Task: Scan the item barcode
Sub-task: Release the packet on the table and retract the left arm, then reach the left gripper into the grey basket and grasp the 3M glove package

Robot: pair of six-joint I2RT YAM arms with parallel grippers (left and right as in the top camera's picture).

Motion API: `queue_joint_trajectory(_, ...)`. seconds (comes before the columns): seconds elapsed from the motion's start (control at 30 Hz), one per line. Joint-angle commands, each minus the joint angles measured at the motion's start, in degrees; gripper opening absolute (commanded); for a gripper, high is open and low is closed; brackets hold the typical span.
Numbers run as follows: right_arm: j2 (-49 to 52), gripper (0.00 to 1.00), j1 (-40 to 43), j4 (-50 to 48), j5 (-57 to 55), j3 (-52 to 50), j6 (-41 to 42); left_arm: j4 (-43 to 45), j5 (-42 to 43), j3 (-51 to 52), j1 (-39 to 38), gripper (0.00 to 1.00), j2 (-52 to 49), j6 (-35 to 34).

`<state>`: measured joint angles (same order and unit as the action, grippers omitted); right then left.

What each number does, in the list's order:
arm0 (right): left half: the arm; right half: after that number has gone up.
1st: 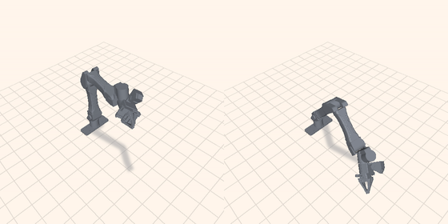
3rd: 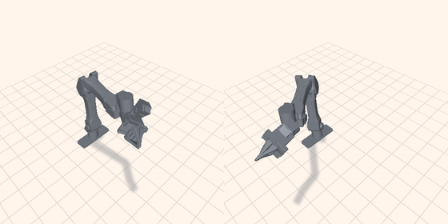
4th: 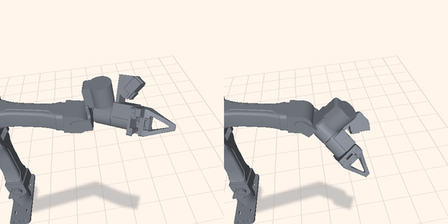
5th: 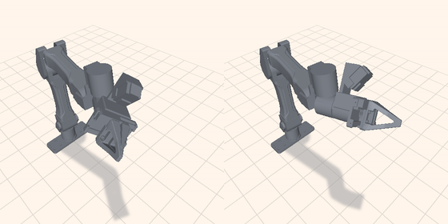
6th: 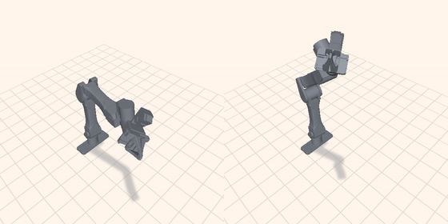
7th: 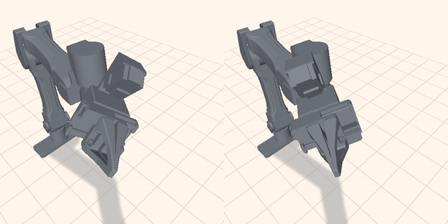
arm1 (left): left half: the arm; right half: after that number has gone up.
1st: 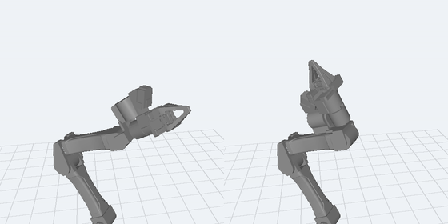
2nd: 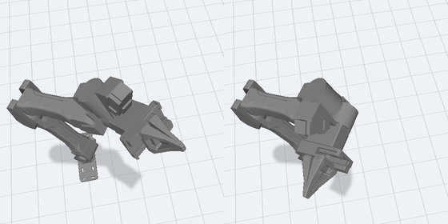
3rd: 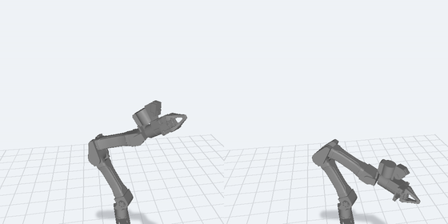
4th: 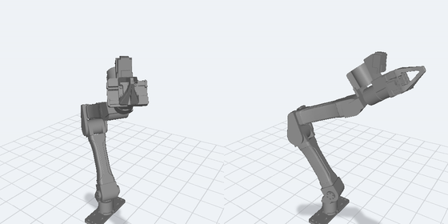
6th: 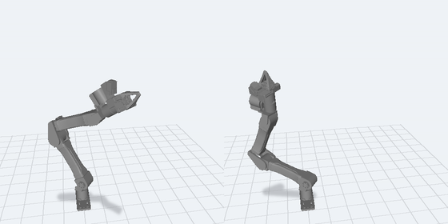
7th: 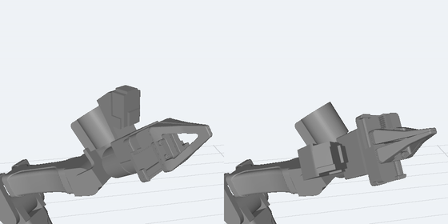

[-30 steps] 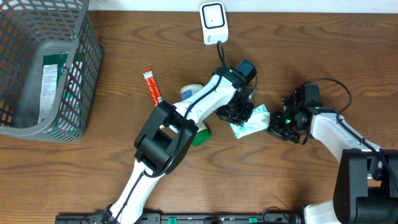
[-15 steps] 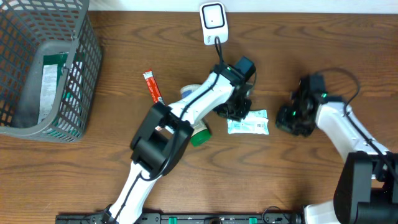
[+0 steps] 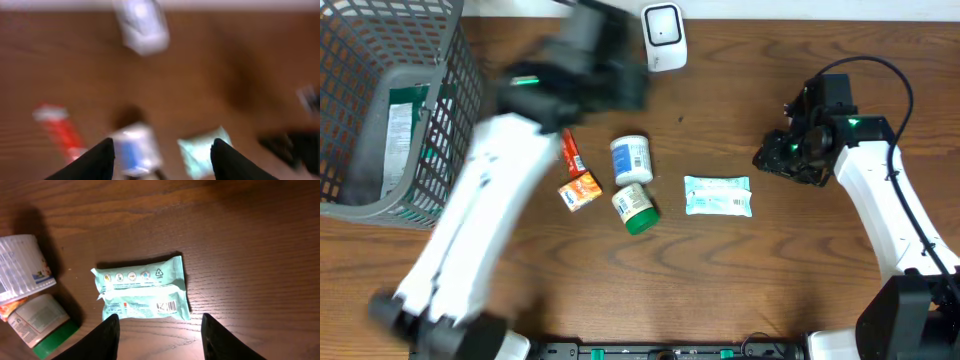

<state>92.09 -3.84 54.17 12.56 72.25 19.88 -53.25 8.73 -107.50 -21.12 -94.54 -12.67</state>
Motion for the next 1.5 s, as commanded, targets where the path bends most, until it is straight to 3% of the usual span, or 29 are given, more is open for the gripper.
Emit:
queue_joint_trajectory(0.0, 0.07, 0.50, -1.73, -0.17, -2.69, -0.79, -0.85, 0.13, -11.39, -1.07, 12.35, 0.64, 7.67, -0.79)
queue_joint_trajectory(0.23, 0.07, 0.53, -3.52, -0.59, -3.30, -0.92, -0.85, 1.81, -11.37, -1.01, 37.79, 0.65, 10.51, -0.81)
queue_joint_trajectory(0.37, 0.07, 0.54, -4.83, -0.63, -3.32, -0.96, -0.85, 3.93, -11.32, -1.01, 48.48, 0.74, 7.80, -0.74)
queue_joint_trajectory(0.5, 0.07, 0.54, -5.60, -0.79, -3.54, -1.07, -0.85, 5.55, -11.32, -0.98, 54.42, 0.75, 4.68, -0.63)
queue_joint_trajectory(0.67, 0.07, 0.55, -5.70, -1.51, -3.72, -1.07, -0.83, 5.81, -10.54, -0.94, 56.76, 0.75, -2.10, 4.04)
queue_joint_trajectory(0.87, 0.07, 0.59, -5.70, -1.44, -3.74, -1.07, -0.85, 6.19, -10.47, -0.94, 56.89, 0.84, -11.23, 10.62)
queue_joint_trajectory(1.0, 0.07, 0.59, -5.70, -1.18, -3.74, -1.09, -0.85, 5.99, -9.66, -0.94, 57.40, 0.87, -15.93, 11.02)
queue_joint_trajectory(1.2, 0.07, 0.60, -5.70, -1.90, -3.74, -1.09, -0.83, 4.48, 1.38, -0.79, 57.77, 0.88, -22.62, 13.31)
queue_joint_trajectory(1.47, 0.07, 0.60, -5.70, -1.60, -3.74, -1.11, -0.83, 3.63, 1.14, -0.72, 58.16, 0.91, -29.83, 13.40)
